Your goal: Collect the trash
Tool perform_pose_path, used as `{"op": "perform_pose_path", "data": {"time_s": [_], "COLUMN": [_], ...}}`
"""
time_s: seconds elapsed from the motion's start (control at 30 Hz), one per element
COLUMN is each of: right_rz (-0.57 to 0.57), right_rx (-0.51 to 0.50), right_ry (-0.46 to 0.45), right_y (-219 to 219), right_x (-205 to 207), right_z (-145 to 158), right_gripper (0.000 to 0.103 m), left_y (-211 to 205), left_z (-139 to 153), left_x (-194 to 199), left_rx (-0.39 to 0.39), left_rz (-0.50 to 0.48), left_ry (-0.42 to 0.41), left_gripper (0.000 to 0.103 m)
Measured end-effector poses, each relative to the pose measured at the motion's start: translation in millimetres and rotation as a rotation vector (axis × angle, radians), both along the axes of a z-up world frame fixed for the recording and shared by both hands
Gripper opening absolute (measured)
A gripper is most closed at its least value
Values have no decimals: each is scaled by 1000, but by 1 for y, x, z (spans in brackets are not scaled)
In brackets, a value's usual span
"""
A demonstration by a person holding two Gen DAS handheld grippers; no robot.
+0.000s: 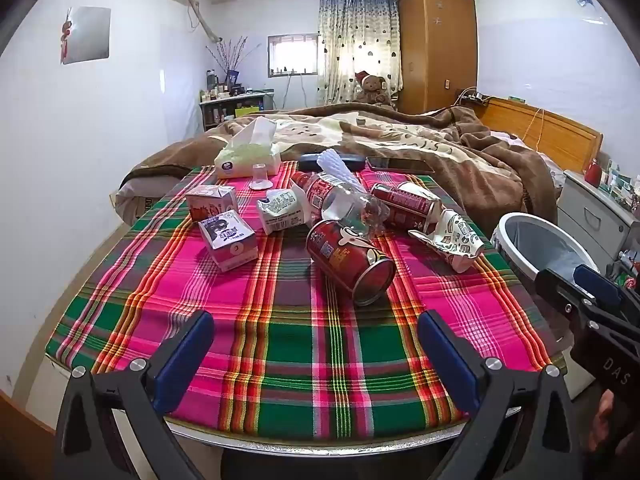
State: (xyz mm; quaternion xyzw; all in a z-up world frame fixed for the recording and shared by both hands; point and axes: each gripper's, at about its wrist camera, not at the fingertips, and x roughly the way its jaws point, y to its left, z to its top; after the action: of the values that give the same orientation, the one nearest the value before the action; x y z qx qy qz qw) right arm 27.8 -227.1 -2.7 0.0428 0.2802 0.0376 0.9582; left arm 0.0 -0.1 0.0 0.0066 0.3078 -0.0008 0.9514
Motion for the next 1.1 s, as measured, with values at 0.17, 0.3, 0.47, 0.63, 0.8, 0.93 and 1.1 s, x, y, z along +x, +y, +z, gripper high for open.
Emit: {"op": "perform_pose_path", "data": {"time_s": [0.17,0.3,0.47,0.63,0.8,0.93,1.1], "right_rz": [4,3,2,4,5,4,-3], "right_rx": [-1,0,-1,-3,-3,-5,-7], "right_ry": [-2,0,-5,-1,-2,-4,-3], "right_y": [1,1,1,3,3,4,3], "right_x": [0,2,0,-1,0,0,1], "right_z": [1,-2,1,1,3,3,-1], "right_gripper": [77,77,77,77,77,77,77], "left_y": [0,0,-7,0,2,2,1], "left_z": [-1,-2,2,3,3,2,2], "left_x": [1,2,3,-3,-2,0,0], "left_rx": [2,6,8,2,-2,-3,3], "left_rz": [4,8,4,9,11,7,14], "left_ry": [-1,-3,-3,-4,2,4,1], "left_gripper": [103,103,103,103,103,103,103]}}
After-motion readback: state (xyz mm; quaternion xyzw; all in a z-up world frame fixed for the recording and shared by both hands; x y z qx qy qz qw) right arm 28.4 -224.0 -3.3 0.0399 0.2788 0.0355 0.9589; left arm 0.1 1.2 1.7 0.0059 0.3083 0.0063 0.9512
